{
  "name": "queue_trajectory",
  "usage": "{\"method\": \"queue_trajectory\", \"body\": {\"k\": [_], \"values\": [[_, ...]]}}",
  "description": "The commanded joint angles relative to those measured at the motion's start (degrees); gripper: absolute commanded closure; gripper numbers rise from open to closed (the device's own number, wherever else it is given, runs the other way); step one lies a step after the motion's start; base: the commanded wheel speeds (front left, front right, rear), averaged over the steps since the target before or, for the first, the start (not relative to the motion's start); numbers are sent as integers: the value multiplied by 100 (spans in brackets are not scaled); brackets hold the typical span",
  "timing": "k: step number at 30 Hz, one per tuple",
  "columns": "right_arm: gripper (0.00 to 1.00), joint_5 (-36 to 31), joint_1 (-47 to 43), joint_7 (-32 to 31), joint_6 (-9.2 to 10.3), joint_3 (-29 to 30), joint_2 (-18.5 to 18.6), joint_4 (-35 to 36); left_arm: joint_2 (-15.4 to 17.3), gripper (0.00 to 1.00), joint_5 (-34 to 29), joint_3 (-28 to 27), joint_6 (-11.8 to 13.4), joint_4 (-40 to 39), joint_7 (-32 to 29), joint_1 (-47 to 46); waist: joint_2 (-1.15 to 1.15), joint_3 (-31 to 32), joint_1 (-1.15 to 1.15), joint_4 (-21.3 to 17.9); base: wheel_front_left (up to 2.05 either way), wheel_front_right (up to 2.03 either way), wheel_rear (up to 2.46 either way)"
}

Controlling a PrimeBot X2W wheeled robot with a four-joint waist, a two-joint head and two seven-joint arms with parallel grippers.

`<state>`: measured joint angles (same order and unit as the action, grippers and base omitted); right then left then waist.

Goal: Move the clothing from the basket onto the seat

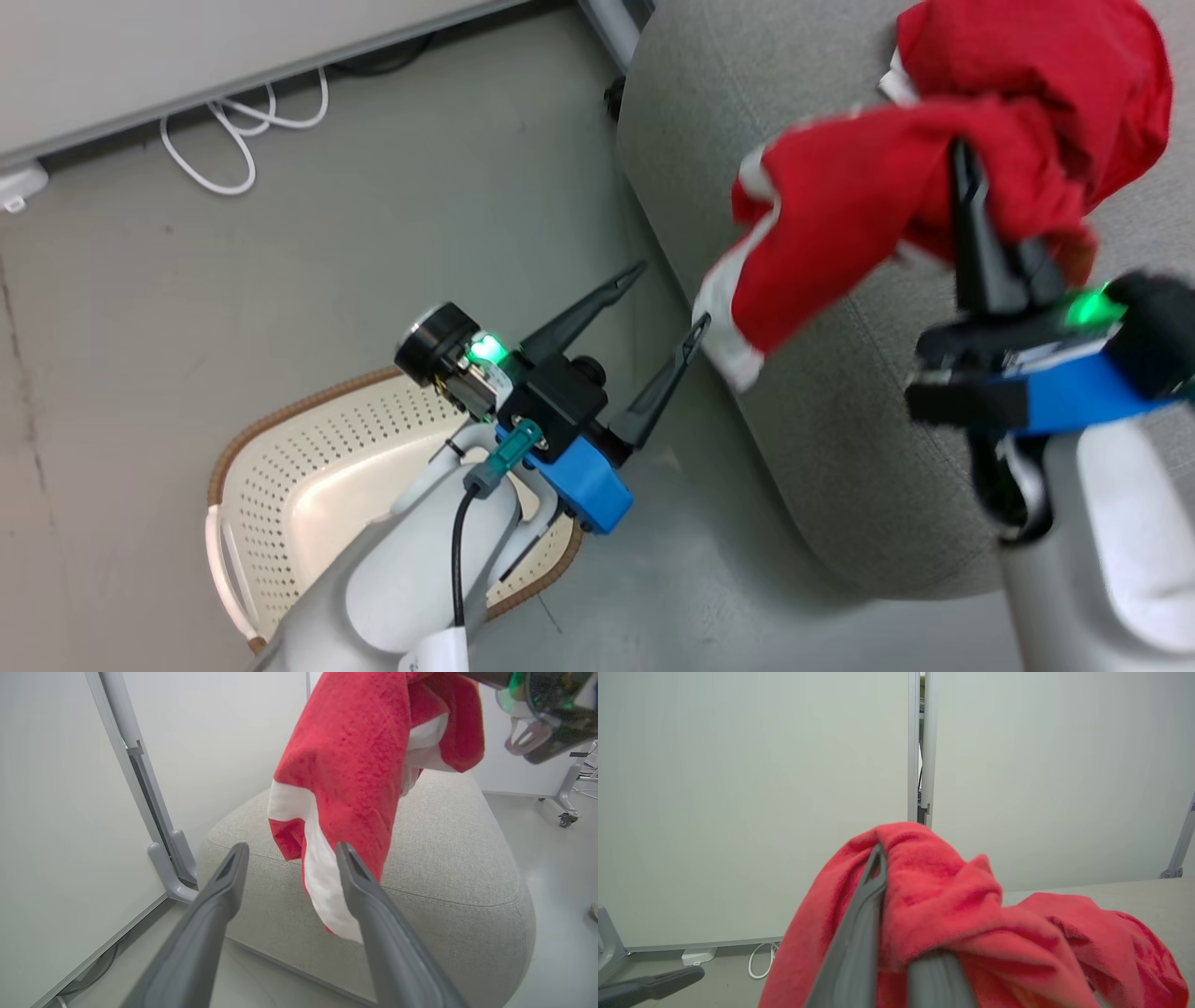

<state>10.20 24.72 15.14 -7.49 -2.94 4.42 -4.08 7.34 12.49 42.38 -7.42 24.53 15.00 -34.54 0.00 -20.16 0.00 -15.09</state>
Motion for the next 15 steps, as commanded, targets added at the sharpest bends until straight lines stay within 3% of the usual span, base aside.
{"method": "queue_trajectory", "body": {"k": [1, 6, 15], "values": [[100, -42, 367, 0, -1, 79, 90, 64, 69, 0, -57, -46, -2, -23, 27, -148, 0, -232, 0, 39, 0, 0, 0], [100, -157, 1346, 1, -1, 493, 312, 148, 134, 0, -161, -42, 3, -91, 27, -394, 0, -723, 0, 117, 0, 0, 0], [100, -327, 3048, 1, -1, 1731, 1462, 98, 320, 0, -347, -44, 13, -310, -51, -971, 0, -1906, 0, 256, 0, 0, 0]]}}
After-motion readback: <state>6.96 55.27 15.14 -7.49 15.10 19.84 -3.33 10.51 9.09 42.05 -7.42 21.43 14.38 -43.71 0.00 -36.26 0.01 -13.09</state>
